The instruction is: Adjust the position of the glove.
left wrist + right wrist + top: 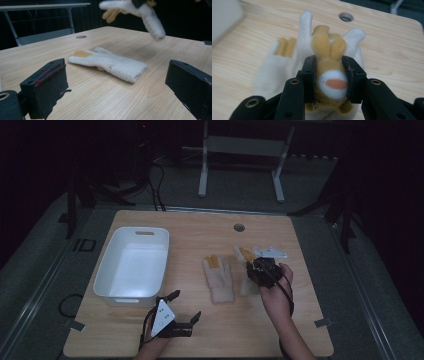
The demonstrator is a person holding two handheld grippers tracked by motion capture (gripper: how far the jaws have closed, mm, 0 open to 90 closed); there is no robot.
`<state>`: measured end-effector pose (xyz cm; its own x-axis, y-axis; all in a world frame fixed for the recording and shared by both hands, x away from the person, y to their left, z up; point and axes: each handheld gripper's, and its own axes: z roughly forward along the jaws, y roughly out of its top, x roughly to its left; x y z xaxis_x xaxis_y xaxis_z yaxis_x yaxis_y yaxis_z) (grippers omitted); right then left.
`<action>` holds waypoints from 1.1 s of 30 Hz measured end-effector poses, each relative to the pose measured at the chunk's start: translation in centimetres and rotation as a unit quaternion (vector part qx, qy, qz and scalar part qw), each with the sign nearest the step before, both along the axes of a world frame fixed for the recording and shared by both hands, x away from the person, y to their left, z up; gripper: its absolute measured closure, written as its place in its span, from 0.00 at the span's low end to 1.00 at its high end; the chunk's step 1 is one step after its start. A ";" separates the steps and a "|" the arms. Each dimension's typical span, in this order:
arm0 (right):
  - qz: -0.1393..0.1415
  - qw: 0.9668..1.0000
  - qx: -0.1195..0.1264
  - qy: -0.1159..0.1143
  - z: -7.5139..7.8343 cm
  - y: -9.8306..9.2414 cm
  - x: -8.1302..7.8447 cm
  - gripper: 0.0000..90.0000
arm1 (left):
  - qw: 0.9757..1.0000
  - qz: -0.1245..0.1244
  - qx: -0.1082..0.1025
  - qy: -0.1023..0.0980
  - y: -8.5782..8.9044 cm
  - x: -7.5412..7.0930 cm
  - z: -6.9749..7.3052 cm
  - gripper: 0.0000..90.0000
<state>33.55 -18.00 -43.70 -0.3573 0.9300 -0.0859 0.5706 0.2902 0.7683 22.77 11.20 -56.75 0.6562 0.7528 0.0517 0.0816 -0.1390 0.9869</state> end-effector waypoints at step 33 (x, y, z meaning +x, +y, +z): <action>0.056 0.992 -0.032 0.108 -6.7 9.4 3.3 0.66 | 1.000 -0.006 0.001 -0.004 0.0 -0.1 0.0 0.05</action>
